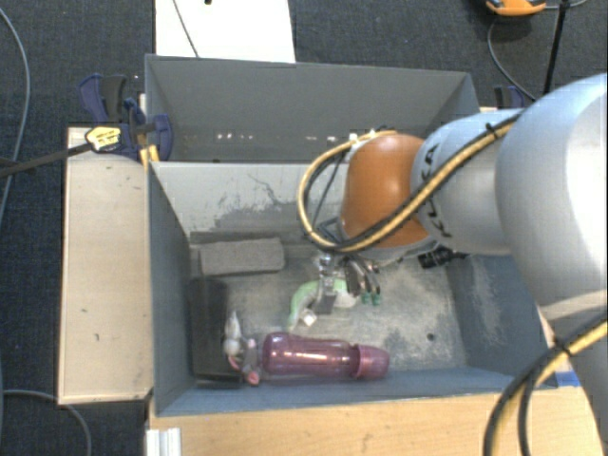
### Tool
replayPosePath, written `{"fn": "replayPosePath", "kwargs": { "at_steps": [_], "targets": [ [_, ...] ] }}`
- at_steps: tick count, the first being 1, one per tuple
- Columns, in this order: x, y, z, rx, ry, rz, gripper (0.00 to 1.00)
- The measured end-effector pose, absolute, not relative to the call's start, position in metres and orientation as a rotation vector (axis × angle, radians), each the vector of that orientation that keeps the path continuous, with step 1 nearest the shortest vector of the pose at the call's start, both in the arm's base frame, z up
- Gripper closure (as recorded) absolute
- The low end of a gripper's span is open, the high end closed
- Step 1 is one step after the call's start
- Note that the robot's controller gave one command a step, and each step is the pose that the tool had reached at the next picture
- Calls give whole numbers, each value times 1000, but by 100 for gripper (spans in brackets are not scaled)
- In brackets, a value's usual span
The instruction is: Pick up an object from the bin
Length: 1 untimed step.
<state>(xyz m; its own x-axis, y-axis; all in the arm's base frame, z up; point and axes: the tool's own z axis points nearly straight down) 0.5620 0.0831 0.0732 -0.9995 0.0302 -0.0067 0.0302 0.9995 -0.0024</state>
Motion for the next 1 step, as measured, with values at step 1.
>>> {"fn": "replayPosePath", "kwargs": {
  "at_steps": [1],
  "targets": [
    [571,74,244,28,3123,-1,100]
  ]
}}
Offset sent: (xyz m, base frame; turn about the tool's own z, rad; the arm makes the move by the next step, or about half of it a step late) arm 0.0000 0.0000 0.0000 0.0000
